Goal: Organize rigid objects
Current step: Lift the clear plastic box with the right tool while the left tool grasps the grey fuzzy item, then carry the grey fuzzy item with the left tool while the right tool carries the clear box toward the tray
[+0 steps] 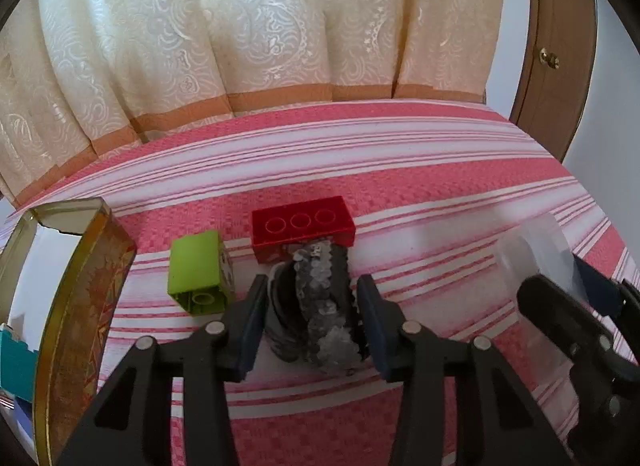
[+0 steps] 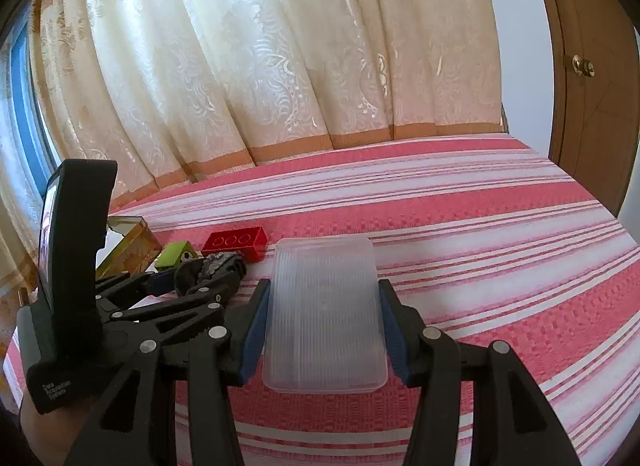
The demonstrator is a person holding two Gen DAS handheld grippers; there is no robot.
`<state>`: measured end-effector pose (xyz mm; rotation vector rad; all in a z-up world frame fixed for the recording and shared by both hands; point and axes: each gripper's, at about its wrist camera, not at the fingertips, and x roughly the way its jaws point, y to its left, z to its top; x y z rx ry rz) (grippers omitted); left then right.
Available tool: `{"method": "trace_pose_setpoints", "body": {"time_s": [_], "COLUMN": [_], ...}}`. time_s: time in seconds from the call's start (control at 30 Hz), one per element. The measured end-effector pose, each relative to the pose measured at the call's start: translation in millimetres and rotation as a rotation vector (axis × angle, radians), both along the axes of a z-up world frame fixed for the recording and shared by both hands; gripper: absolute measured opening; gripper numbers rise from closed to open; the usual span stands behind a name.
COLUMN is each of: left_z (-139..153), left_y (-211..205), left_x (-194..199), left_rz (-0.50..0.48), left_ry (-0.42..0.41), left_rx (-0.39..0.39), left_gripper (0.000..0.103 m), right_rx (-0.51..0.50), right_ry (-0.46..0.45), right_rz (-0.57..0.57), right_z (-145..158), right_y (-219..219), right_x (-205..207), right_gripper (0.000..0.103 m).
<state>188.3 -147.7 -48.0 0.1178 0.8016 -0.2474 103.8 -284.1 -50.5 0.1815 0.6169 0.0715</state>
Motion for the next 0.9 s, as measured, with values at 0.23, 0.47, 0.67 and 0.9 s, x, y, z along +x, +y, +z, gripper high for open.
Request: {"method": "trace_pose_setpoints", "body": {"time_s": [0.23, 0.47, 0.67, 0.9], "left_z": [7, 17, 22, 27], "left_y": [13, 38, 60, 80], "left_x": [-14, -44, -66, -88], "left_rz": [0.034, 0.085, 0.12, 0.156], "left_ry": [-0.059, -0.16, -0.228, -0.297], "left_rx": [0.013, 0.018, 0.005, -0.013], "left_gripper": [0.043, 0.043, 0.043, 0.043], "right_rx": [0.008, 0.007, 0.006, -0.001], "right_ry": [-0.075, -0.174, -0.221, -0.263], "right_rz": [-0.007, -0.017, -0.003, 0.024], "right_z": [7, 17, 22, 25], "right_y": [-1, 10, 28, 52], "right_x": [-11, -22, -29, -36], "right_gripper": [0.054, 0.054, 0.054, 0.054]}}
